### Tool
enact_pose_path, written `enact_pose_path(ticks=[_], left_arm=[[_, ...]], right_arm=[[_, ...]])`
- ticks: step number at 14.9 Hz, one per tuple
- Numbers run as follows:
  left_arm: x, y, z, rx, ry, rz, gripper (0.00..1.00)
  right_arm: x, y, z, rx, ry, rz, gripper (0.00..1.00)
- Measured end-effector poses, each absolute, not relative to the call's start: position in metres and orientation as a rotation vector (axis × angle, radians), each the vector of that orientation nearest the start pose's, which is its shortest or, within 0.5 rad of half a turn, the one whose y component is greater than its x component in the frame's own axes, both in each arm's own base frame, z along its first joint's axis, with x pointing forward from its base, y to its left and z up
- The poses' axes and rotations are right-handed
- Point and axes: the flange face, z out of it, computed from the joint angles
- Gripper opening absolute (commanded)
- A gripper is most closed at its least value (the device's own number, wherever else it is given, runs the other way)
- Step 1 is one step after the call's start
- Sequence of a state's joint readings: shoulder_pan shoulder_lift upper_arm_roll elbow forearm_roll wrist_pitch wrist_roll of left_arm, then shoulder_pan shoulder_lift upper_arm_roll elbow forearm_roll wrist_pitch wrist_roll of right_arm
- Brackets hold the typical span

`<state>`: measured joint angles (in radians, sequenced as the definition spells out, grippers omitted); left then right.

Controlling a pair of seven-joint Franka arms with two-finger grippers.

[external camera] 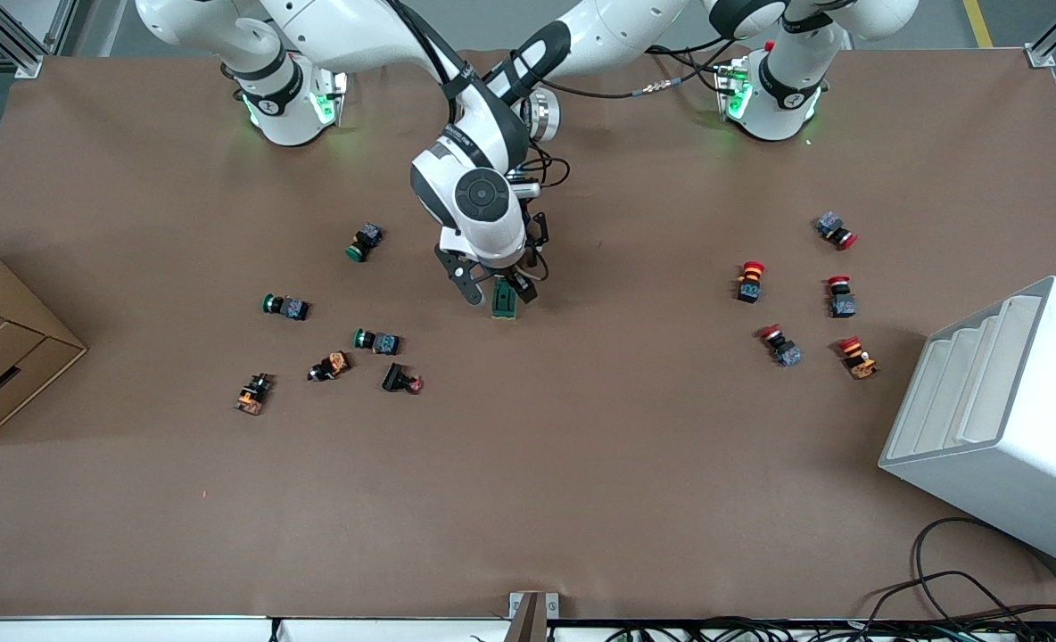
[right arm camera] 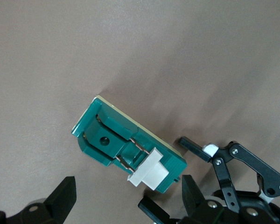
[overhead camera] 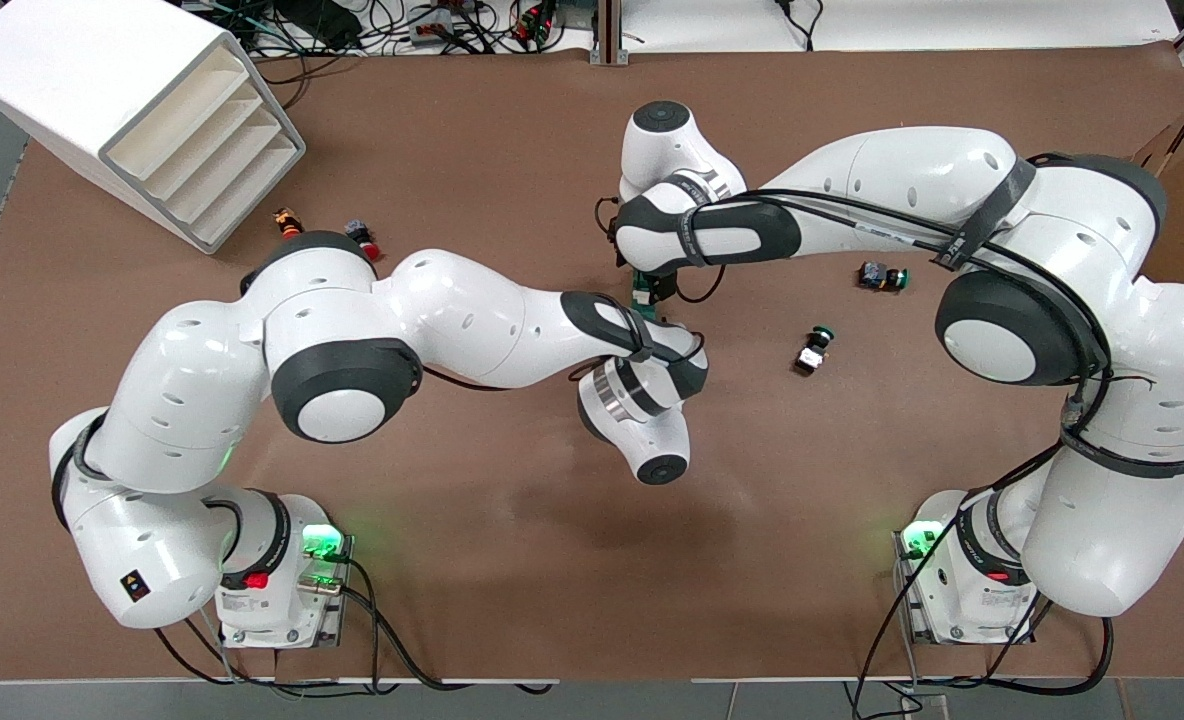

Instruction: Close load switch with both arms

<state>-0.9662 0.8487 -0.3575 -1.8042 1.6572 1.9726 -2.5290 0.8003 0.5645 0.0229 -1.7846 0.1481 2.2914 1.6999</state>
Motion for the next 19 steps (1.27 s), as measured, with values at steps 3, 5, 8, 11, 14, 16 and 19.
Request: enact_pose_path(ticks=[3,5,8,11,14,16,19], left_arm=[[0.217,-0.576,0.084,-2.730,-0.084,-1.524,0.97],[0.216,-0.576,0.083,-2.725,-0.079,-1.532,0.97],[0.216,-0.576,0.083,-2.724,-0.079,-1.533,0.97],[0.216,-0.576,0.083,-2.725,-0.081,-1.533,0.97],[0.216,-0.576,0.083,-2.727,-0.096,-1.537,0.97],[0.217,-0.575,0.083,-2.728,-0.106,-1.540,0.97],[0.217,-0.576,0.083,-2.728,-0.109,-1.541,0.97]], right_arm=[[0.439,0.481,0.223,-2.799,1.479,0.206,1.00],[0.438,0.482,0.216,-2.798,1.475,0.200,1.00],[0.439,0.484,0.207,-2.786,1.470,0.188,1.00],[0.437,0.486,0.199,-2.784,1.462,0.182,1.00],[0.438,0.489,0.200,-2.778,1.456,0.176,1.00],[0.440,0.491,0.203,-2.775,1.456,0.175,1.00],[0.444,0.491,0.209,-2.773,1.462,0.174,1.00]])
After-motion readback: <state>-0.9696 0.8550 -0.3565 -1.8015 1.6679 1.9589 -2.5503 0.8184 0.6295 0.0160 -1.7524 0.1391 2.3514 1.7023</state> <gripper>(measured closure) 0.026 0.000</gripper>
